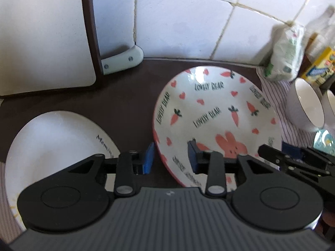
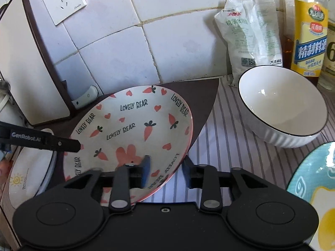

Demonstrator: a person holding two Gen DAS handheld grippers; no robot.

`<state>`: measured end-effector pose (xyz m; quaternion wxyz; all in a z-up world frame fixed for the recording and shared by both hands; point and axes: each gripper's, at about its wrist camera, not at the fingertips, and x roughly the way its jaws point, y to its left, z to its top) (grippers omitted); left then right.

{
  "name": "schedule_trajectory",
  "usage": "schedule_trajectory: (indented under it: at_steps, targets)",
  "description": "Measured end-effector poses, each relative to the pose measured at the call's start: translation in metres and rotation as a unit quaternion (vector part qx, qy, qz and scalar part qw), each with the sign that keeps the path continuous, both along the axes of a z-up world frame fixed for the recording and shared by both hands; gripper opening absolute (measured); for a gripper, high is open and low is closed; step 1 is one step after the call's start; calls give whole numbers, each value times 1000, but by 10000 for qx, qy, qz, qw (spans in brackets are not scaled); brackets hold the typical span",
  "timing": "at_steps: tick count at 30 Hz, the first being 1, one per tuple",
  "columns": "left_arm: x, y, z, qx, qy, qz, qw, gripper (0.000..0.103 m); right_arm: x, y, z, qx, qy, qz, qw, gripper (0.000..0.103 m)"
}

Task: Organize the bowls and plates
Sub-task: 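Lower the bowl onto the dark mat and open both grippers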

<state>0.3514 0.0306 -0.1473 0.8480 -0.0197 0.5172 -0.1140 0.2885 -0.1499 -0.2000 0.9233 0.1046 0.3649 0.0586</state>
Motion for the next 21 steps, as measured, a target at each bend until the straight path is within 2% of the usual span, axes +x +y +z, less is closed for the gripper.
schedule_trajectory:
  at_steps: [1,3,6,7,12,14,17,21]
  targets:
    - [-4,-1,2,51,30,-31,10000,38,-3,2,3,-2,0,-25,10000,52]
    - [-13,-3,9,173,86,-65,9998,40,-11,7,10,-86,-19,-87,9999,53]
    - [-28,-2,25,220,28,-113,9997,44,-25,10,24,-91,-135,-136,9998,60]
    - [-35,-1,32,207,-24,-133,9997,48,-29,9,28,-10,-101,-163,9998,62]
    - [-59,5,61,153,-199,-265,9993,49,-52,-5,50,837,51,-361,9958,65]
    - [-69,8,72,137,-230,-270,9993,49,-63,-6,60,1001,6,-350,9944,66]
    - [-84,15,86,122,-315,-248,9991,52,-78,1,73,853,-127,-317,9958,66]
    - [-102,25,99,-152,-317,-116,9993,55,-97,11,86,676,-231,-92,9974,66]
